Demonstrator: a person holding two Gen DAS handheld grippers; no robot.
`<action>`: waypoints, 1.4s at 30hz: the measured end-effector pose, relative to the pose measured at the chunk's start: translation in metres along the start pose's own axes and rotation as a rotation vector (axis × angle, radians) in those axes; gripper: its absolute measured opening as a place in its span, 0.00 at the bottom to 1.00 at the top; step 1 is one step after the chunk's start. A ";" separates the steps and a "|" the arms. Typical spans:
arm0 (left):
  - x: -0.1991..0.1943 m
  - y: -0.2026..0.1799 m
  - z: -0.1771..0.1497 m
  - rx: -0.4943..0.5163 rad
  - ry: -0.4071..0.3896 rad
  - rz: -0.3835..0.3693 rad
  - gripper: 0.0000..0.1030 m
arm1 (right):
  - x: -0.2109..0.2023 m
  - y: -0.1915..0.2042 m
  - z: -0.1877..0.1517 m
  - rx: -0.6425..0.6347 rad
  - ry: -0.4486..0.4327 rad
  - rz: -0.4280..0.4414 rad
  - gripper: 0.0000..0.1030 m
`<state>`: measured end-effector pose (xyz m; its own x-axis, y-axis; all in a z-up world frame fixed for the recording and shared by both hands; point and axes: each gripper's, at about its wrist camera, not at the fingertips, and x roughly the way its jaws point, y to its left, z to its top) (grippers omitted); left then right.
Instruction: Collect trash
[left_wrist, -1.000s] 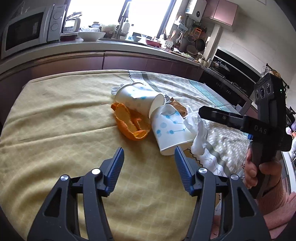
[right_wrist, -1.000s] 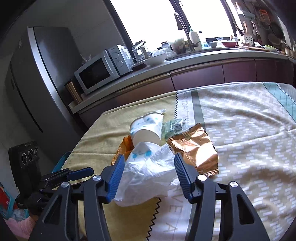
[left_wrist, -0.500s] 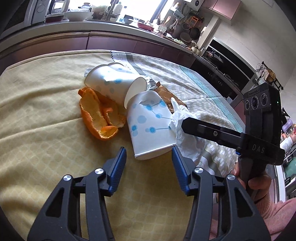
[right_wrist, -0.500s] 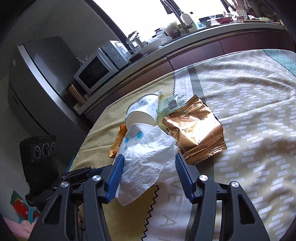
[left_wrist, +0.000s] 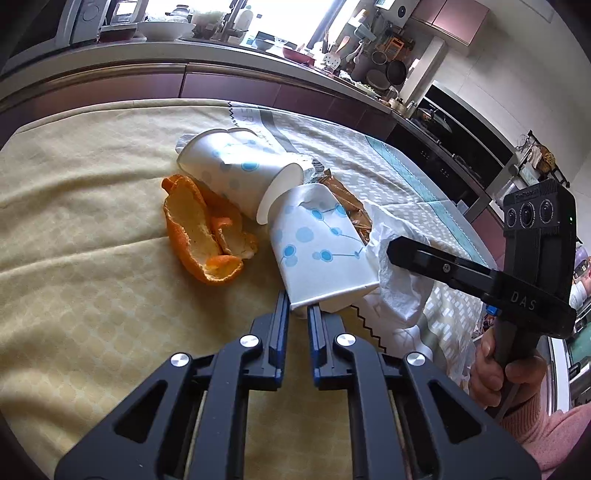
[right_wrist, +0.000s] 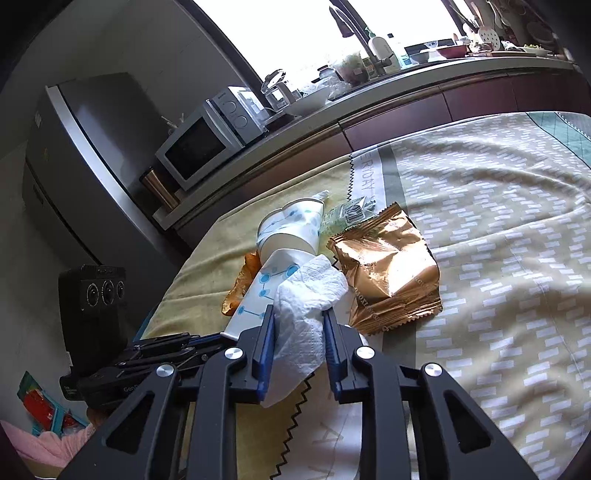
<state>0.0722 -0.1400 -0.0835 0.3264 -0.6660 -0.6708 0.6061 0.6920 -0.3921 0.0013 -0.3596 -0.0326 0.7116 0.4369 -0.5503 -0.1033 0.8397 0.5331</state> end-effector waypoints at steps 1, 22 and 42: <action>0.001 0.000 0.001 -0.001 0.000 -0.001 0.09 | 0.000 0.001 0.001 -0.005 -0.002 -0.004 0.21; -0.061 0.002 -0.009 0.039 -0.112 0.079 0.04 | -0.011 0.029 0.010 -0.093 -0.056 -0.006 0.21; -0.133 0.046 -0.032 -0.025 -0.213 0.227 0.04 | 0.027 0.092 0.010 -0.207 0.007 0.106 0.21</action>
<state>0.0339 -0.0102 -0.0321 0.5980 -0.5349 -0.5969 0.4829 0.8348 -0.2644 0.0180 -0.2735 0.0077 0.6846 0.5279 -0.5027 -0.3185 0.8369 0.4452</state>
